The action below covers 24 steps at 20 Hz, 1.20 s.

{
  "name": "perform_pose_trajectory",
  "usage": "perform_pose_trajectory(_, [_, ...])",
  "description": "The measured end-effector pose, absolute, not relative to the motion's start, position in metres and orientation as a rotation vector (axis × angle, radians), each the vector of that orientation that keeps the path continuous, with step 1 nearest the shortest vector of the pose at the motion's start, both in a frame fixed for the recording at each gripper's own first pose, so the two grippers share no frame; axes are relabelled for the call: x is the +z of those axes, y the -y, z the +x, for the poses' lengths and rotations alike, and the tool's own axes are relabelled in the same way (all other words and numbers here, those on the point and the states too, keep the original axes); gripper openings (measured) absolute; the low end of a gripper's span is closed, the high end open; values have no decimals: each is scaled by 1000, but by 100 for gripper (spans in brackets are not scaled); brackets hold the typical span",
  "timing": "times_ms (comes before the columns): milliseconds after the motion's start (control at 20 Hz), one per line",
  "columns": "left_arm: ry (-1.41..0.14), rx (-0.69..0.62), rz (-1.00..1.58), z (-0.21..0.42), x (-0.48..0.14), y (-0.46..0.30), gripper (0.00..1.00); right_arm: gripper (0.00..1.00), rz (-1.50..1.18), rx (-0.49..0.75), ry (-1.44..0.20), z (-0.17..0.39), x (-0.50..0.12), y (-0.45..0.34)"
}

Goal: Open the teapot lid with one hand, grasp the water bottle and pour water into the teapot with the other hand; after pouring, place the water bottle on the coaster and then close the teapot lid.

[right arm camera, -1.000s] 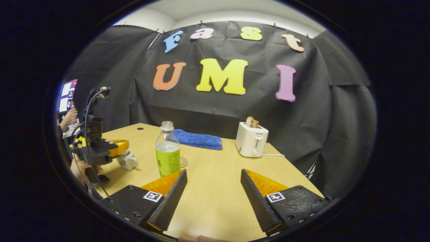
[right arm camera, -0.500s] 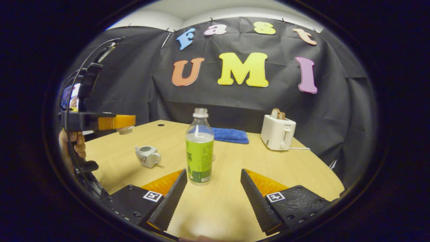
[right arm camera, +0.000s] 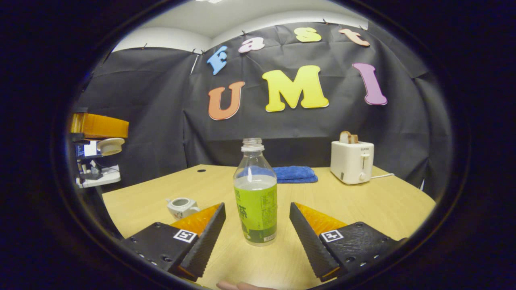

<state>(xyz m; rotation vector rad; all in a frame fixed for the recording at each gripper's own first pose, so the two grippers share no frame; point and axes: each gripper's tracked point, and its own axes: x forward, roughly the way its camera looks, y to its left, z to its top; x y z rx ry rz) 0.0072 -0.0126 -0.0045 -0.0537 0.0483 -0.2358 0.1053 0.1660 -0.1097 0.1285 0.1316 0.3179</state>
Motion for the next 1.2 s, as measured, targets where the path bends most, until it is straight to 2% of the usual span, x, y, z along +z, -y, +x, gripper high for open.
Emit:
perform_pose_trajectory(100, [-50,-253,-51,5,-3,11,4,92,97,327,-123,118,-110,-174])
perform_pose_trajectory(150, [-49,-238,-46,5,-2,3,4,96,78,305,-122,125,-111,-172])
perform_pose_trajectory(200, [-49,-220,-36,6,-2,-4,4,92,65,274,-127,133,-114,-168])
perform_pose_trajectory(300, [-47,-211,-32,6,-2,-13,4,96,61,244,-145,142,-117,-166])
perform_pose_trajectory(550, [-61,-226,-35,8,-6,-16,4,75,45,248,-152,143,-117,-175])
perform_pose_trajectory(700, [-66,-228,-36,9,-8,-21,4,74,26,255,-153,134,-107,-180])
perform_pose_trajectory(1050, [-67,-255,-47,6,-7,-26,4,73,-199,151,-129,126,-61,-168])
perform_pose_trajectory(1200, [-62,-253,-45,6,-6,-31,4,73,-326,124,-161,128,-61,-166])
